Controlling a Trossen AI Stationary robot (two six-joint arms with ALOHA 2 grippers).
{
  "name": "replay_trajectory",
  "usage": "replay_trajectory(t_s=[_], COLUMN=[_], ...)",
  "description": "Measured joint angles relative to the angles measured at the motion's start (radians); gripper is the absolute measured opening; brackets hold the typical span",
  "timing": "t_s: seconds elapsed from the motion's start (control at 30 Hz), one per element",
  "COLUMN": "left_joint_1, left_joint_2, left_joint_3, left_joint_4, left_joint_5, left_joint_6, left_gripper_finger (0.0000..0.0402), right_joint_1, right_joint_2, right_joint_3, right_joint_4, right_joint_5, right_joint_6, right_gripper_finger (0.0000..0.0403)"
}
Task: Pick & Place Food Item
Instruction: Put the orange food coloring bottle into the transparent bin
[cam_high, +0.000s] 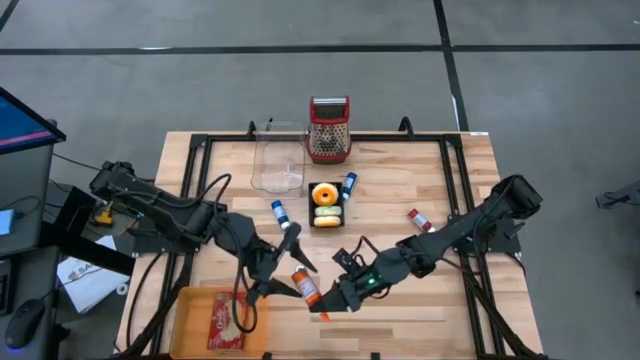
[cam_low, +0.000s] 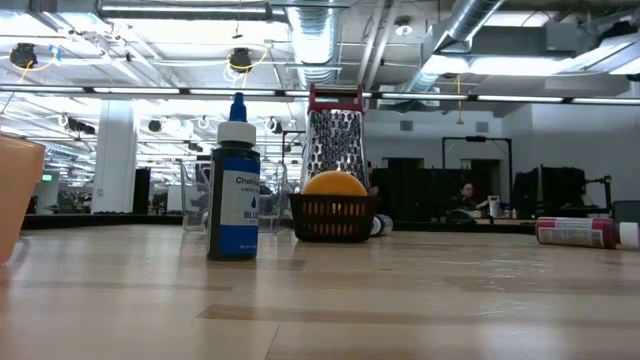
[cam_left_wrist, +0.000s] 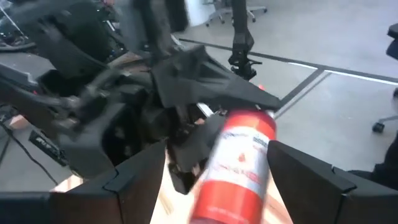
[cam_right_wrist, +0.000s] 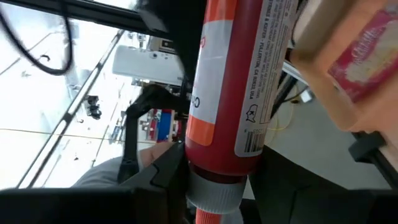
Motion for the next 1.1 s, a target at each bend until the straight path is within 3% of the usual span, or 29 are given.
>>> replay_trajectory(t_s=[0.43, 0.87, 1.1], left_joint_1=[0.007, 0.006, 0.006], left_joint_2=[0.000, 0.000, -0.002], left_joint_3=[0.000, 0.000, 0.000], left_joint_4=[-0.051, -0.066, -0.089], left_joint_5=[0.020, 0.050, 0.044], left_joint_6=[-0.009, -0.033, -0.056], left_gripper_finger=[0.0274, 0.0172, 0.0141], right_joint_1=[-0.022, -0.024, -0.025], right_joint_2=[-0.012, -0.012, -0.012], right_joint_3=[0.002, 0.002, 0.002], right_joint_4=[0.026, 0.018, 0.012], right_joint_5=[0.001, 0.001, 0.032], right_joint_6=[-0.034, -0.037, -0.047], right_gripper_finger=[0.0134, 0.0136, 0.0179])
